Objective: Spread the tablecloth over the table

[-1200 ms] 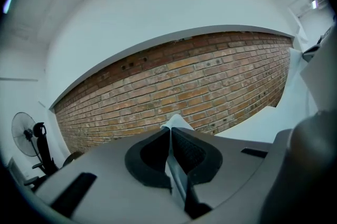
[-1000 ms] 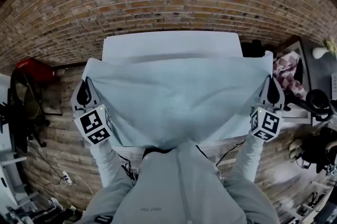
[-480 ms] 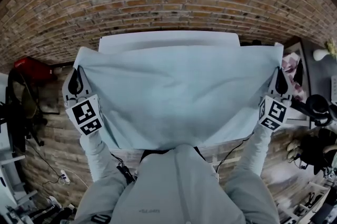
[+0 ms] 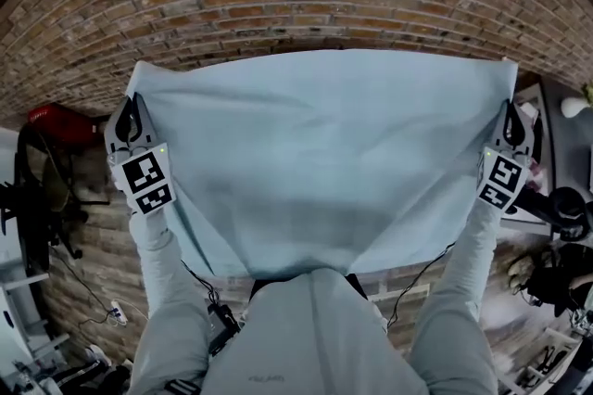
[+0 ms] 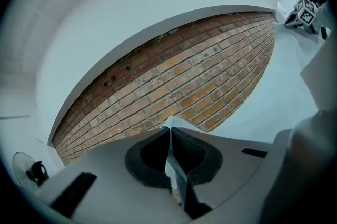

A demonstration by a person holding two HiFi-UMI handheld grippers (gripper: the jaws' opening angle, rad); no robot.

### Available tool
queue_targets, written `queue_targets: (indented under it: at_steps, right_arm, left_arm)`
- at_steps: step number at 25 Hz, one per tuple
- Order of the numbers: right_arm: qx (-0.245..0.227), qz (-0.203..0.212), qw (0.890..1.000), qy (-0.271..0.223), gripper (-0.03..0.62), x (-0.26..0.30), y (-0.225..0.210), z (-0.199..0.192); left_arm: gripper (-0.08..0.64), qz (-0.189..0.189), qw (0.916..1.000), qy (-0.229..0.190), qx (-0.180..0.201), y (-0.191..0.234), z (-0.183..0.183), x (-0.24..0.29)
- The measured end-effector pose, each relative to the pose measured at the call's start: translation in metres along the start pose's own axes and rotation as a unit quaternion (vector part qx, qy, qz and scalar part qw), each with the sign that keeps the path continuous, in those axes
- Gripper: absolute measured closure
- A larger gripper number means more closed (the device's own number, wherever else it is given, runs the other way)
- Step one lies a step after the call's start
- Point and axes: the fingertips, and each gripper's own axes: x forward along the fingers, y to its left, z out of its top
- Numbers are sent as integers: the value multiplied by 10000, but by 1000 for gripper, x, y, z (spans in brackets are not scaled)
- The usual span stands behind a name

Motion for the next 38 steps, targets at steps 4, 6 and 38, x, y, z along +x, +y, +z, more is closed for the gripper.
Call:
queue_targets:
  at_steps: [4, 6, 38]
  right_arm:
    - [43, -144, 9999, -46, 571, 36, -12, 4]
    - [-18, -140, 9999, -43, 571, 56, -15, 5]
    - [-267, 1207, 9840, 1287, 569, 225, 132, -126]
  left_arm:
    - [535, 96, 9999, -69, 110, 7, 8, 31]
    - [535, 126, 9998, -56, 166, 10, 9, 47]
    - [535, -1303, 9764, 1120, 1306, -127, -94, 241]
